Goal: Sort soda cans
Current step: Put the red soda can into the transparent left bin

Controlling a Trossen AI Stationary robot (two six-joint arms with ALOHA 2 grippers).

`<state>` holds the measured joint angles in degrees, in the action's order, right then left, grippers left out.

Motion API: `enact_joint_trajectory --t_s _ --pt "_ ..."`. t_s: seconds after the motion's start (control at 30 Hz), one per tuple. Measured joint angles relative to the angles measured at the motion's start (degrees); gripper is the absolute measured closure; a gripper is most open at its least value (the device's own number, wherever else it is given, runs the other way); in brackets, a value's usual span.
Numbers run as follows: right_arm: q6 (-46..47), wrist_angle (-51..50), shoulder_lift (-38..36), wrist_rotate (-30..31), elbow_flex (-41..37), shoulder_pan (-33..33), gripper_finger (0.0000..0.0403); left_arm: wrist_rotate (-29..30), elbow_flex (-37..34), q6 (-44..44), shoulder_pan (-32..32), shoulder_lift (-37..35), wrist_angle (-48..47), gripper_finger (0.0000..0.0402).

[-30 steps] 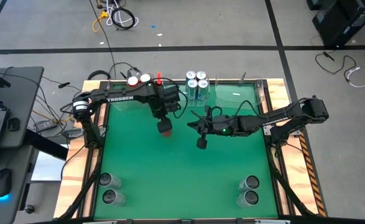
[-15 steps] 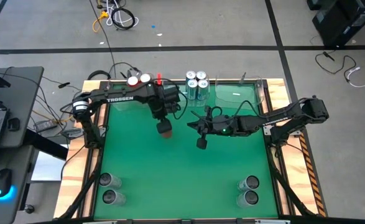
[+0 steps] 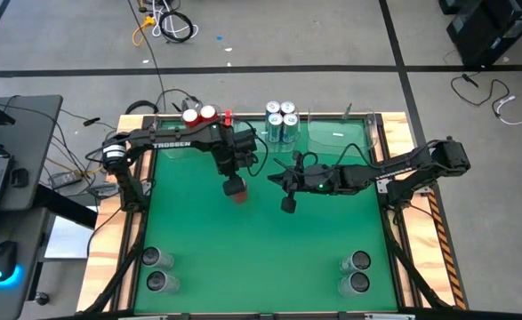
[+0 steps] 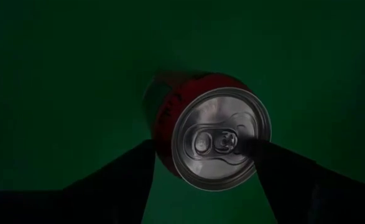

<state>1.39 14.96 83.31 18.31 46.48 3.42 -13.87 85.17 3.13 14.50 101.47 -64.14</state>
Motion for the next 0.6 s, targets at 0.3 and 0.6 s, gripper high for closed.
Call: enact_joint_trajectory --t_s 0.3,0.6 --pt "2.7 9.5 7.1 -5.2 0.0 -1.2 0.0403 1.3 1.6 -4.0 0.0 0.3 -1.4 0.0138" --pt "4.5 17.1 14.1 -6.0 0.0 -0.8 0.0402 6.4 3.4 -7.1 0.0 -2.2 -3.9 0.0196"
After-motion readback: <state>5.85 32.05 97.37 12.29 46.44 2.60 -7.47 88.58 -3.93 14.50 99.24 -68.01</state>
